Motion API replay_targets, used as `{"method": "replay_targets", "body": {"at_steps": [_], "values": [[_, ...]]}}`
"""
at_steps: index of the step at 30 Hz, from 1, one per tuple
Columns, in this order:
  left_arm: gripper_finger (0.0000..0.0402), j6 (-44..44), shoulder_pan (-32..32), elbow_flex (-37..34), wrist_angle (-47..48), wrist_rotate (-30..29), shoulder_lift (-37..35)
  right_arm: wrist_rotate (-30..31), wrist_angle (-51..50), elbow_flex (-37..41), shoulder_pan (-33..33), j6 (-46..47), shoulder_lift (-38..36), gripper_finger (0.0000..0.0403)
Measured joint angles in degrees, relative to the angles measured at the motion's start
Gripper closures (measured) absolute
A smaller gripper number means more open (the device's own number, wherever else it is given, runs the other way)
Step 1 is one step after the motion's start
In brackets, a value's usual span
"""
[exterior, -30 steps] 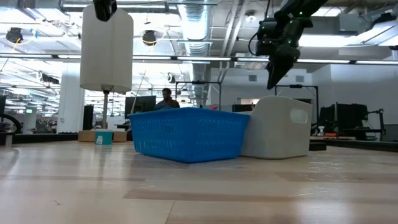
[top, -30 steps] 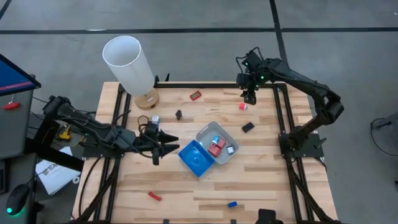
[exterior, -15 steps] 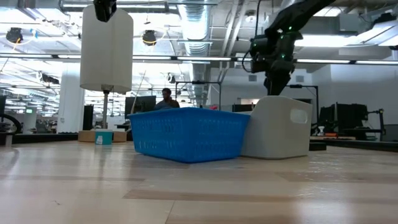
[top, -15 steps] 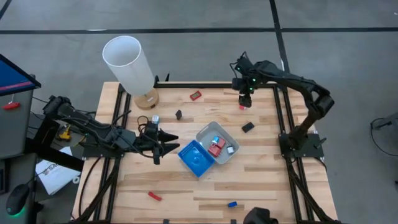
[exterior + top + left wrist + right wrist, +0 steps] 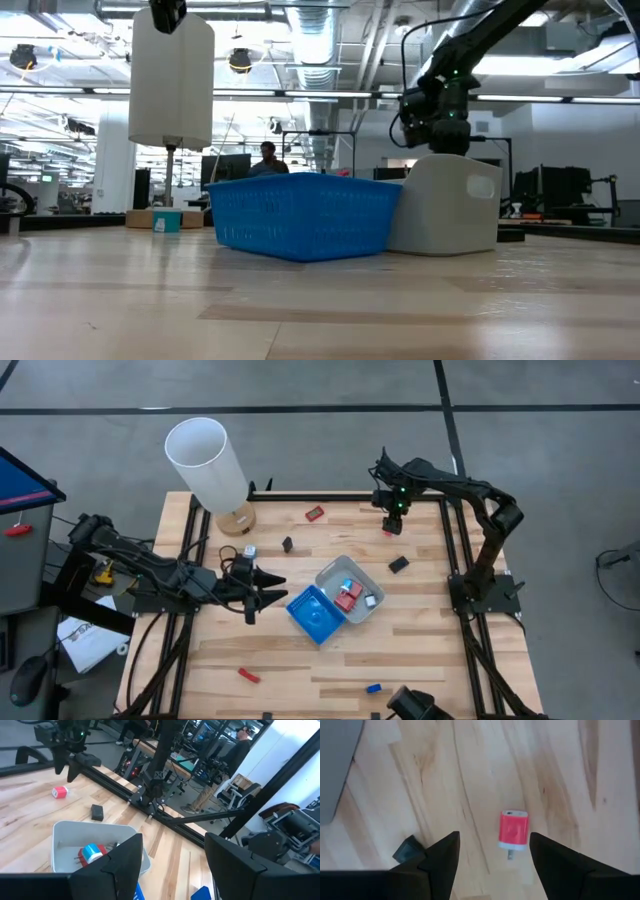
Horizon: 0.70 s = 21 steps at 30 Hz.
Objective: Pick & Place Office items
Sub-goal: Put the pink charger adapter into the gray bin
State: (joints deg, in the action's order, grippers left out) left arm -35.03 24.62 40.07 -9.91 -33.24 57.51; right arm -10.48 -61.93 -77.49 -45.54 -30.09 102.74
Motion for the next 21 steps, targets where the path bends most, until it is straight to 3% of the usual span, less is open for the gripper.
{"method": "replay_targets", "body": {"at_steps": [13,21], "values": [[0.0192,0.6,-0.3,0.0,1.6,0.1,-4.4,1.1,3.1,0.3,-0.4,-2.8,2.6,0.0171],[0.0192,0.6,-0.3,0.0,1.5,0.1,-4.6,1.6,6.6,8.8,-3.3,-1.9,2.2,0.0171]]}}
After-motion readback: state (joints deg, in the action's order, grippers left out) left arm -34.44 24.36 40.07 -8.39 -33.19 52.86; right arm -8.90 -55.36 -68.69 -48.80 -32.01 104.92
